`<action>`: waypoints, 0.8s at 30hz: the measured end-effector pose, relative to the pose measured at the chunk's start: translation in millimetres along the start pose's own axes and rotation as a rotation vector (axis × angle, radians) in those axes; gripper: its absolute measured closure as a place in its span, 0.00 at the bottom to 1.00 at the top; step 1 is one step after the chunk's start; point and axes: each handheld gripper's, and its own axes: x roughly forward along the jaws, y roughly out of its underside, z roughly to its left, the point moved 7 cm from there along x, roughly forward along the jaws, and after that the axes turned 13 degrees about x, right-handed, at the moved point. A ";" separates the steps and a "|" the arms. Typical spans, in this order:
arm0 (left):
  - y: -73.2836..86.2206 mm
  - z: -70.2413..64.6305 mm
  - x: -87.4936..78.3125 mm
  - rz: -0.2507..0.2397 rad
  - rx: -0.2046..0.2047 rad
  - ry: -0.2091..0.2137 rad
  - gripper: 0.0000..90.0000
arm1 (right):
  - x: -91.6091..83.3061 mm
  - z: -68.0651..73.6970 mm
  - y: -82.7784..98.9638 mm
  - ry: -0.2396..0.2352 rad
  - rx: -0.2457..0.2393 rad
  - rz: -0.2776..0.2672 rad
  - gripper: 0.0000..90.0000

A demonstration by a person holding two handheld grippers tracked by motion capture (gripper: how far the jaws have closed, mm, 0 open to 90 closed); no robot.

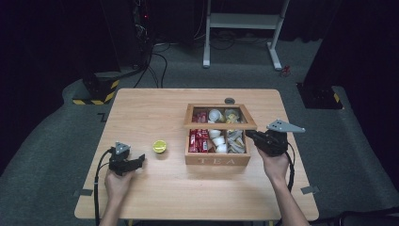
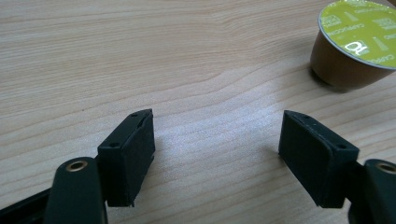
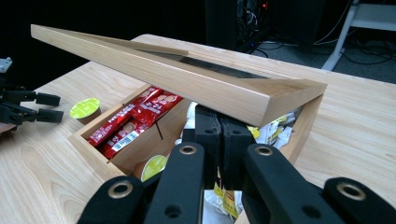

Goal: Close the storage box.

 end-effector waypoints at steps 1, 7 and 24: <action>0.0 -0.5 0.0 0.003 0.000 0.000 0.30 | -0.1 -0.2 0.6 -0.001 -0.002 0.000 0.98; 0.0 -0.7 0.2 0.003 0.004 -0.002 0.30 | -4.0 -2.1 8.5 -0.006 0.006 -0.002 0.98; 0.0 -1.1 0.3 0.009 0.019 -0.004 0.29 | -7.8 -6.3 37.7 0.016 0.004 0.025 0.97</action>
